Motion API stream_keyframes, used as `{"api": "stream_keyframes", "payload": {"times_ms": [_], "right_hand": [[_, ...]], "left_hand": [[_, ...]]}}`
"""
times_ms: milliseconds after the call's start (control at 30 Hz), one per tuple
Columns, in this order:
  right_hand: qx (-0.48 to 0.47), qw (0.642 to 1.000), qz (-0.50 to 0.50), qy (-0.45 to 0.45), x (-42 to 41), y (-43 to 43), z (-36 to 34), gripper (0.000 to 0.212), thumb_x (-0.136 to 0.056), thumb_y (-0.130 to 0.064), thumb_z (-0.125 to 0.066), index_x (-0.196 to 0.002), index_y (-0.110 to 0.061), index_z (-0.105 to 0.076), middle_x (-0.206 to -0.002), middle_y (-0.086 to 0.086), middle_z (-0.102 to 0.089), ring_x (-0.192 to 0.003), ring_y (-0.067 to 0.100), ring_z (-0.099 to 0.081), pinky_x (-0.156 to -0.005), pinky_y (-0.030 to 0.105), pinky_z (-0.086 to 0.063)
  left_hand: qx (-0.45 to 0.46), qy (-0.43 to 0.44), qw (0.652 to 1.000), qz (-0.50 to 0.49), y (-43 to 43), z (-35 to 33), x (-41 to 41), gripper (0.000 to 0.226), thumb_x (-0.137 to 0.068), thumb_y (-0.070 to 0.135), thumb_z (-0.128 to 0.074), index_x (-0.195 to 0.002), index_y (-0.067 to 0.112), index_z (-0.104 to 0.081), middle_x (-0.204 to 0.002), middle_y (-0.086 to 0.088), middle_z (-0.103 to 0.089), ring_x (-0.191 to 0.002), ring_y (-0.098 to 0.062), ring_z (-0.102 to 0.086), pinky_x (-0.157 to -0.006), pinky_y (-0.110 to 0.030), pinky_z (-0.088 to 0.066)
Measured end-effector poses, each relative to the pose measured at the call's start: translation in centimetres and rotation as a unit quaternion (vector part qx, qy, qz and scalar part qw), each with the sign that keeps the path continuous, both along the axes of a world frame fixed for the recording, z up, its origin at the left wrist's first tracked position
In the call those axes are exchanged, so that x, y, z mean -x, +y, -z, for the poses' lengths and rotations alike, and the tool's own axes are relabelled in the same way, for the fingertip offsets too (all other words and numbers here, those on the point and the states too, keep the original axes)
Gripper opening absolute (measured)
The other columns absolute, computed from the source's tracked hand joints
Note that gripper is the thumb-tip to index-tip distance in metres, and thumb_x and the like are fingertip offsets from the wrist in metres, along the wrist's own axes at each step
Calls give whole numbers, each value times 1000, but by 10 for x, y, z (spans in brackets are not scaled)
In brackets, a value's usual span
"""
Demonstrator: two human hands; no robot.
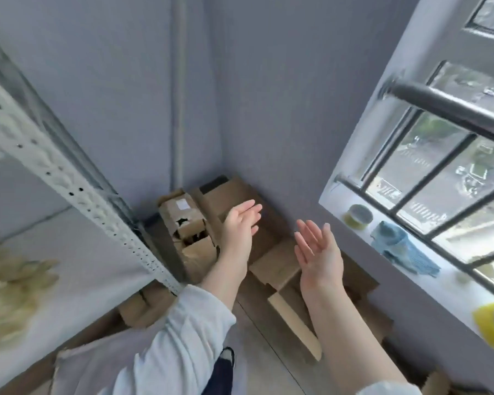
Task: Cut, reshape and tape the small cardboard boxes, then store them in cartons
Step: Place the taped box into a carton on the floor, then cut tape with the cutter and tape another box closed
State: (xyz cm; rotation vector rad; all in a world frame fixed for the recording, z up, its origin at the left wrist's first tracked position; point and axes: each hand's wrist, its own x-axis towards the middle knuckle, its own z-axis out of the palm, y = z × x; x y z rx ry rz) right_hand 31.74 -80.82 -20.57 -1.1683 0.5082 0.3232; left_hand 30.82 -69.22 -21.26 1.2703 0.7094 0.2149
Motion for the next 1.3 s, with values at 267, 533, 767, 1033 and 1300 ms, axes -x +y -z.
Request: {"api": "stream_keyframes", "payload": {"times_ms": [267, 533, 767, 1033, 1300], "right_hand": [[-39, 984, -131, -117, 59, 116, -69, 23, -98, -31, -44, -96, -19, -64, -99, -6, -70, -108, 13, -61, -105, 32, -40], [-142, 924, -280, -220, 150, 301, -159, 21, -98, -26, -45, -94, -17, -64, -93, -6, -72, -103, 12, -64, -91, 25, -45], [-164, 892, -354, -228, 225, 444, -191, 23, -98, -27, -43, -96, -18, -64, -100, -4, -71, -108, 14, -62, -90, 25, -45], [-132, 869, -433, -201, 271, 553, -197, 21, -96, -28, -48, -97, -15, -64, -103, 0, -70, -107, 16, -61, -90, 30, -45], [-120, 834, -505, -186, 276, 642, -204, 19, -93, -33, -53, -99, -16, -60, -109, 1, -66, -108, 19, -59, -87, 31, -45]], "left_hand": [[-42, -131, 980, -142, 107, -87, 96, 21, -98, 8, -38, -98, 21, -54, -105, 2, -64, -98, -11, -60, -86, -23, -45], [-141, -232, 924, -269, 266, -180, 225, 21, -97, 6, -40, -95, 20, -54, -97, 5, -65, -92, -9, -62, -81, -22, -45], [-197, -206, 905, -316, 402, -213, 325, 19, -97, 6, -40, -98, 19, -54, -97, 6, -65, -96, -11, -61, -84, -22, -46], [-188, -180, 899, -352, 502, -215, 363, 18, -97, 7, -40, -99, 18, -54, -97, 7, -64, -92, -6, -60, -83, -21, -46], [-227, -143, 886, -377, 574, -225, 378, 16, -96, 8, -44, -98, 20, -55, -98, 6, -63, -92, -7, -59, -81, -19, -45]]}}
